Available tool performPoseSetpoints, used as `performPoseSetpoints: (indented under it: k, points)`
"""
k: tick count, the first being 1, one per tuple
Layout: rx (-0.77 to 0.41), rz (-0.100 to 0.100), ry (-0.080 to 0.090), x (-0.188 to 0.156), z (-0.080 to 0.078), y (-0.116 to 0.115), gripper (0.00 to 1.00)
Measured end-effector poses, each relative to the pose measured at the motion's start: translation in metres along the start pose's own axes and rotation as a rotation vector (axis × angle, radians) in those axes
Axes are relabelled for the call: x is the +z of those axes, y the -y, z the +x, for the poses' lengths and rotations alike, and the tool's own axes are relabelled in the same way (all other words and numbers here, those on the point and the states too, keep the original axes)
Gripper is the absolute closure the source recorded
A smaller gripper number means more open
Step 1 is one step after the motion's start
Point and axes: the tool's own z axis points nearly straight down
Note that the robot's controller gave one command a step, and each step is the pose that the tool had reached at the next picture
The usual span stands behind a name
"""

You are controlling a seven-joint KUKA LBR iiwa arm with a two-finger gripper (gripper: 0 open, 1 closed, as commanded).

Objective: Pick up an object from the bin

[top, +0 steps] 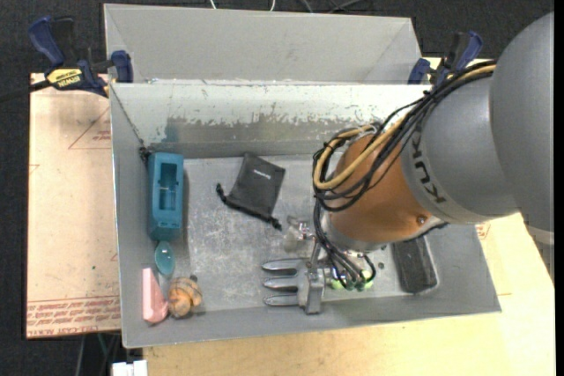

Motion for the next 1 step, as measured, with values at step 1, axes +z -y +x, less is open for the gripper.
performPoseSetpoints:
  k: [1]
  points:
    - [0.006, 0.000, -0.001, 0.0009, -0.0005, -0.0045, 0.00]
